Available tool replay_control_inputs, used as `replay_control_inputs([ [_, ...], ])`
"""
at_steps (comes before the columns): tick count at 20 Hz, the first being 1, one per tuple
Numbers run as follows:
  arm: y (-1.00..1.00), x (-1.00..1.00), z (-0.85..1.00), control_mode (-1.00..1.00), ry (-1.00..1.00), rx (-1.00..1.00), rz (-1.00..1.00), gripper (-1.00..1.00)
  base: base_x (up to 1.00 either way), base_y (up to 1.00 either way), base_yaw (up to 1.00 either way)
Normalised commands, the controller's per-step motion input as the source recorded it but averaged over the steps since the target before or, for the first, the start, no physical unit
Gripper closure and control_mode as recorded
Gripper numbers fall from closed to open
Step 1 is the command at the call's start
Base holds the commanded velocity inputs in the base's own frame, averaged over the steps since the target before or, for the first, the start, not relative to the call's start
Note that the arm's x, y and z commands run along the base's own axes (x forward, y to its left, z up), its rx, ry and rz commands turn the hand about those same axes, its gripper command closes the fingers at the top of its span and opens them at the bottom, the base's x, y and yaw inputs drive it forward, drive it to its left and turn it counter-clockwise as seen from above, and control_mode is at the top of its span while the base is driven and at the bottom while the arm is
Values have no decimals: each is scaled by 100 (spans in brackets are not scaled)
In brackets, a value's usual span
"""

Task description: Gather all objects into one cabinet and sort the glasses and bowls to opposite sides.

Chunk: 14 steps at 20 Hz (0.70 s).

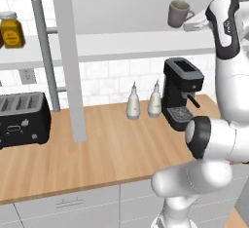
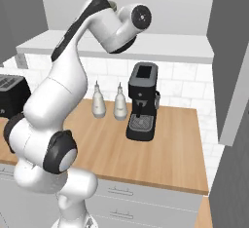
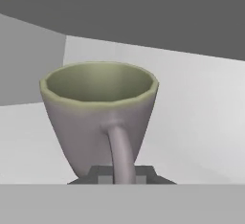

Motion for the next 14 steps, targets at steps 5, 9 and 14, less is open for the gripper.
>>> replay_control_inputs([
  [5, -1, -86, 1, -100, 0, 0, 0, 100, 0, 0, 0],
  [9, 0, -92, 6, -100, 3, 0, 0, 100, 0, 0, 0],
  [14, 0, -99, 0, -100, 11, 0, 0, 100, 0, 0, 0],
])
